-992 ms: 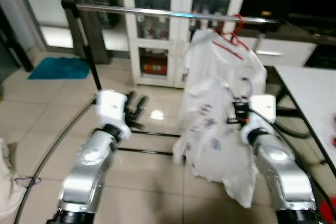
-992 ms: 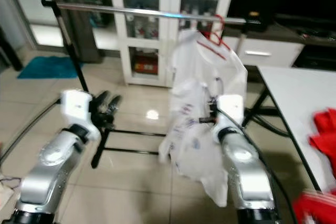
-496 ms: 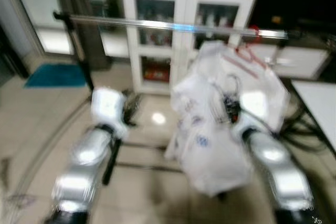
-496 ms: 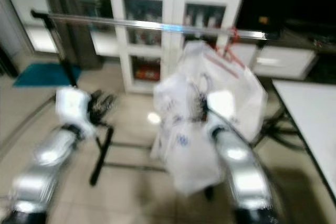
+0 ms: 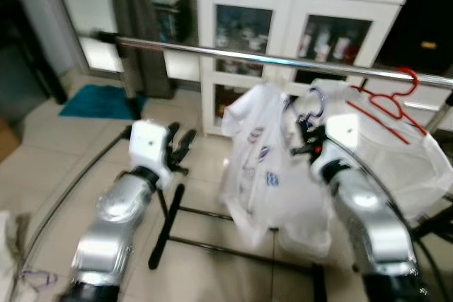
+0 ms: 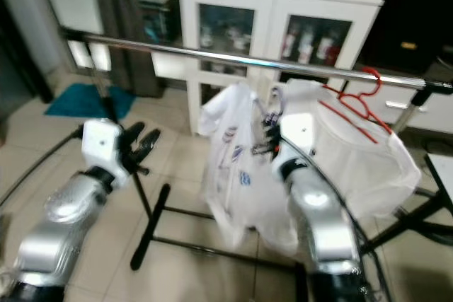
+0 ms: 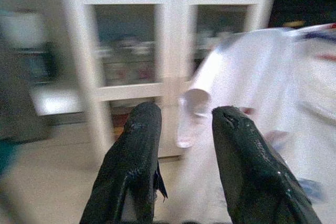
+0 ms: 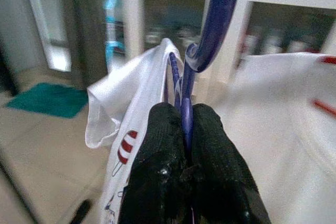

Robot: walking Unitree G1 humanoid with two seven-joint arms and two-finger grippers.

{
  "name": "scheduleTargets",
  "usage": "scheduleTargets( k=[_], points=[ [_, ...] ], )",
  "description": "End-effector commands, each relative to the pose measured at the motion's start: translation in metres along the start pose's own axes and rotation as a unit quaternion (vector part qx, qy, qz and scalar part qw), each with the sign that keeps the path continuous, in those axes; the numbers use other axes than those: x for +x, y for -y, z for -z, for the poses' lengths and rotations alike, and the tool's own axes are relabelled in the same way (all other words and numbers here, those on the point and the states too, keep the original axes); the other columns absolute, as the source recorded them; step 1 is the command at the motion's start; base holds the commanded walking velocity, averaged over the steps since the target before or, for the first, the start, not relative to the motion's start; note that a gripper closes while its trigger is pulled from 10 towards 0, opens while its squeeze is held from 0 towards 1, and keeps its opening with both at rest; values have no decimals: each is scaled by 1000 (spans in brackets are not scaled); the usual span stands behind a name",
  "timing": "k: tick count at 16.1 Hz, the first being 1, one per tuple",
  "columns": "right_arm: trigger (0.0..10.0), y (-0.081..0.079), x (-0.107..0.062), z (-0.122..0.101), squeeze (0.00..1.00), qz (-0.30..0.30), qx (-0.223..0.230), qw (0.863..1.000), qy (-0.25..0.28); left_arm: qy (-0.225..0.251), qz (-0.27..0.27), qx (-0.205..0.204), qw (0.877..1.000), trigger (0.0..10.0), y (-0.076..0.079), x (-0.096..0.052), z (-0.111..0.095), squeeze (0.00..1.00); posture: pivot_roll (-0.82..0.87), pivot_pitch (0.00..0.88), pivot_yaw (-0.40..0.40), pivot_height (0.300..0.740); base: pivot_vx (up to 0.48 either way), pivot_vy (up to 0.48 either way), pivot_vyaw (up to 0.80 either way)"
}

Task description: Hang hanger

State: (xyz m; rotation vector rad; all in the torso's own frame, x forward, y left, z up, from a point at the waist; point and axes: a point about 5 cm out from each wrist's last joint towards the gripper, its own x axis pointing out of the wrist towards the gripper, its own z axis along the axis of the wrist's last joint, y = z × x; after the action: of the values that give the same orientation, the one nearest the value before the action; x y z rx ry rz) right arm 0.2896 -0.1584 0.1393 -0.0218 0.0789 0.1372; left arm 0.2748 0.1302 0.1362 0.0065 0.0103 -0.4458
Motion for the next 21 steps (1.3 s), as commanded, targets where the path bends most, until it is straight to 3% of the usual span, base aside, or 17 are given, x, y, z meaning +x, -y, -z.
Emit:
scheduleTargets(
  k=[1,4,8,10,15,18,21],
  points=[
    [10000,-6,3,-20,0,-11,9,999,39,13,-2,12,1000,10000,-7,-3,-7,0,78,0,-7,740,0,0,0],
    [10000,-8,11,-30,0,-17,18,999,41,22,14,14,1000,10000,-4,-3,-10,0,83,0,-11,740,0,0,0],
    [10000,-3,45,-28,0,-2,0,1000,-29,8,49,40,998,10000,-3,-3,-10,0,89,0,-9,740,0,0,0],
    [10000,2,67,-36,0,12,11,999,-32,5,62,50,997,10000,-6,-2,-12,0,97,0,-9,740,0,0,0],
    [10000,10,96,-49,0,37,26,998,-40,-1,77,58,995,10000,-7,-1,-15,0,111,0,-12,740,0,0,0],
    [10000,9,104,-33,0,38,9,993,-107,-10,97,58,994,10000,-4,-3,-13,0,115,0,-14,740,0,0,0],
    [10000,6,104,-17,0,26,27,989,-146,-15,122,55,991,10000,1,-6,-12,0,120,0,-22,740,0,0,0]
  ],
)
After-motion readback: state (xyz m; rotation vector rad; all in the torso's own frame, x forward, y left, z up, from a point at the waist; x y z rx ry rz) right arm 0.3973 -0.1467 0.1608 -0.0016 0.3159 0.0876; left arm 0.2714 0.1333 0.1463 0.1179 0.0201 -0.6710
